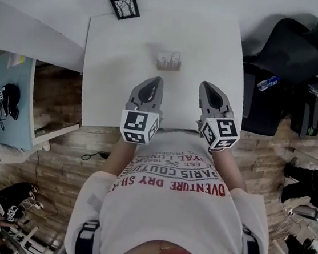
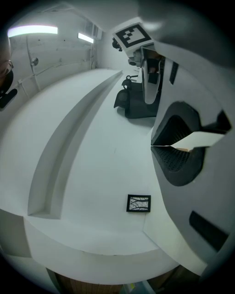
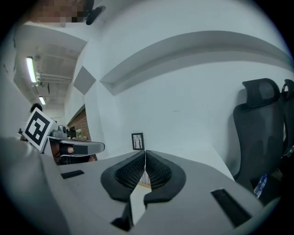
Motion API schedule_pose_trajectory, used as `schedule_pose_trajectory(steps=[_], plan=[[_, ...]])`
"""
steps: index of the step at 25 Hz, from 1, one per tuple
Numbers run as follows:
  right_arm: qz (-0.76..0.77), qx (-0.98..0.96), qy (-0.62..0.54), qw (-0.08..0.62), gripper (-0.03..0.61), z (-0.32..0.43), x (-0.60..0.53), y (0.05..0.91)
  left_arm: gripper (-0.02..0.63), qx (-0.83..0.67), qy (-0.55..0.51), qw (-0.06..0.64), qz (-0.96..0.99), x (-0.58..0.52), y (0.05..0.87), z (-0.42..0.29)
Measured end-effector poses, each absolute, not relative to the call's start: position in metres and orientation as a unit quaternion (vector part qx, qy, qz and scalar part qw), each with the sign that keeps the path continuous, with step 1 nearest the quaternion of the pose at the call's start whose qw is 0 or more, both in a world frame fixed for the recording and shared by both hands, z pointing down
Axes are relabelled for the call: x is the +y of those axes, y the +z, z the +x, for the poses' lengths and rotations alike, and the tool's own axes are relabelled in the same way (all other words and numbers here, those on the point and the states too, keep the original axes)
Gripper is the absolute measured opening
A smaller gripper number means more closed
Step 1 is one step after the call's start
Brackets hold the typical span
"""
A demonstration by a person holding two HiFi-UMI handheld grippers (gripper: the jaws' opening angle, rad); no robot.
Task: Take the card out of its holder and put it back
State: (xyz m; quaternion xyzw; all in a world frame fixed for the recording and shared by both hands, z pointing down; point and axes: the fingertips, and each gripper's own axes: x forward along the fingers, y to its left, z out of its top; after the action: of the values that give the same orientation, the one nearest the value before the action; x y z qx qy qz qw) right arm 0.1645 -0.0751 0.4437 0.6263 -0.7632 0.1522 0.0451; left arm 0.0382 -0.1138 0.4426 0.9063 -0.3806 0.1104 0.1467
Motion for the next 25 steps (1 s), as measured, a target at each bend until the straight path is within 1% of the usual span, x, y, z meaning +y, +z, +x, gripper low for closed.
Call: schedule_pose_trajectory(steps=[6, 11, 18, 19, 20, 21, 25], plan=[[0.570, -0.801, 0.169, 0.067, 0.026, 0.178, -0.116, 0.457, 0.025, -0.424, 0.116, 0.170, 0.882, -0.131, 0.456, 0.057], [0.494, -0.843, 0.192, 0.088, 0.026, 0.167, -0.139, 0.478, 0.025, -0.455, 0.127, 0.185, 0.862, -0.143, 0.469, 0.057], [0.411, -0.887, 0.167, 0.129, 0.029, 0.149, -0.168, 0.506, 0.025, -0.473, 0.127, 0.197, 0.849, -0.159, 0.488, 0.048], [0.403, -0.890, 0.166, 0.133, 0.062, 0.146, -0.172, 0.510, 0.025, -0.474, 0.126, 0.196, 0.849, -0.161, 0.487, 0.046], [0.394, -0.893, 0.166, 0.137, 0.160, 0.144, -0.177, 0.513, 0.025, -0.475, 0.125, 0.195, 0.849, -0.164, 0.486, 0.044], [0.386, -0.897, 0.166, 0.140, 0.187, 0.141, -0.182, 0.517, 0.025, -0.476, 0.124, 0.194, 0.849, -0.167, 0.486, 0.042], [0.339, -0.914, 0.164, 0.149, 0.198, 0.130, -0.198, 0.535, 0.025, -0.476, 0.128, 0.200, 0.847, -0.176, 0.493, 0.041]])
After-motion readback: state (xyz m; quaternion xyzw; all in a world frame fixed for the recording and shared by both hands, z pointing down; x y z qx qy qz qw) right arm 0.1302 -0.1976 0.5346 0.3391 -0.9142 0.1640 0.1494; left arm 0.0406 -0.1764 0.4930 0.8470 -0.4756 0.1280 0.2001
